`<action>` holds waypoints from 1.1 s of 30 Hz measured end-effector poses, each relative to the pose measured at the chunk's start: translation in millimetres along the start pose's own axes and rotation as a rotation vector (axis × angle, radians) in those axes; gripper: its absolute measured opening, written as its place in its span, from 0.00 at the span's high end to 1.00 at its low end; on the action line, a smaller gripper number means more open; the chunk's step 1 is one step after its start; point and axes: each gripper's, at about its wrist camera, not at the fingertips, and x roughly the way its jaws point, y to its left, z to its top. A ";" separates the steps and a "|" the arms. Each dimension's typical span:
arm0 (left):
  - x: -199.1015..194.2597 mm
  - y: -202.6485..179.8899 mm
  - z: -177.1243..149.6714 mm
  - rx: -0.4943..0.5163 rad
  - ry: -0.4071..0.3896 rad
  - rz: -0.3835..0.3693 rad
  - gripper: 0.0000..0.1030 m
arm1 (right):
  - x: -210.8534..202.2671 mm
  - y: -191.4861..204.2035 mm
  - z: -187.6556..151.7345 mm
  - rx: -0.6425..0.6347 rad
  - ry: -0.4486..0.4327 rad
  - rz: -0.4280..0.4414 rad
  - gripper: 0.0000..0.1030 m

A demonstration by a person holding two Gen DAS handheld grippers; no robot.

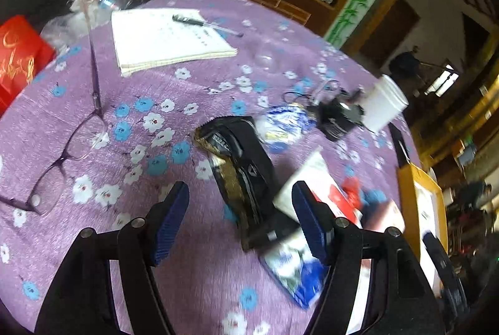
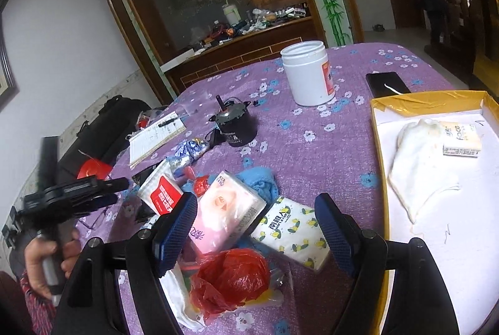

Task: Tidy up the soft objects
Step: 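Grasp the black snack bag with the left gripper, then grasp the white tissue with the right gripper while the left gripper holds the black bag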

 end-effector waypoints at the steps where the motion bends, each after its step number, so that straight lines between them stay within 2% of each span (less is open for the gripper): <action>1: 5.9 -1.0 3.4 -0.006 0.004 0.007 0.34 | -1.1 0.0 0.1 -0.002 -0.004 0.001 0.23; 6: 36.4 -13.4 19.9 0.031 0.013 0.070 0.36 | -3.5 2.3 0.8 -0.008 -0.015 0.013 0.23; 8: 51.2 -19.4 22.7 0.065 0.050 0.094 0.43 | -3.1 2.5 0.7 -0.009 -0.011 0.017 0.23; 10: 64.6 -21.7 18.2 0.087 0.101 0.094 0.44 | -3.1 2.6 0.4 -0.010 -0.009 0.018 0.23; 12: 66.5 -28.0 11.0 0.161 0.069 0.156 0.46 | -3.5 1.7 0.2 -0.009 -0.010 0.021 0.23; 14: 60.7 -25.3 2.7 0.194 0.062 0.128 0.66 | -4.1 1.5 -0.4 -0.010 -0.010 0.023 0.23; 17: 33.4 -14.0 -11.3 0.231 0.038 0.060 0.76 | -4.9 0.7 0.2 -0.009 -0.016 0.020 0.23; 19: 18.0 -6.2 -22.8 0.254 0.038 0.039 0.76 | -5.9 -0.9 0.3 -0.004 -0.019 0.017 0.23; 22: -6.8 6.0 -42.3 0.282 0.037 -0.052 0.76 | -8.7 0.4 -1.4 -0.011 -0.020 0.006 0.23; 25: -29.2 17.6 -60.5 0.309 0.025 -0.074 0.75 | -15.5 13.3 -7.5 -0.052 -0.014 0.043 0.23; 29: -37.3 27.4 -73.5 0.313 0.033 -0.072 0.75 | -21.8 57.7 -26.5 -0.228 0.029 0.128 0.23; 32: -31.6 29.8 -77.0 0.316 0.035 -0.058 0.75 | -16.9 89.2 -40.3 -0.369 0.069 0.129 0.25; 33: -29.8 28.9 -77.4 0.317 0.031 -0.058 0.75 | -11.2 101.9 -46.4 -0.435 0.082 0.092 0.25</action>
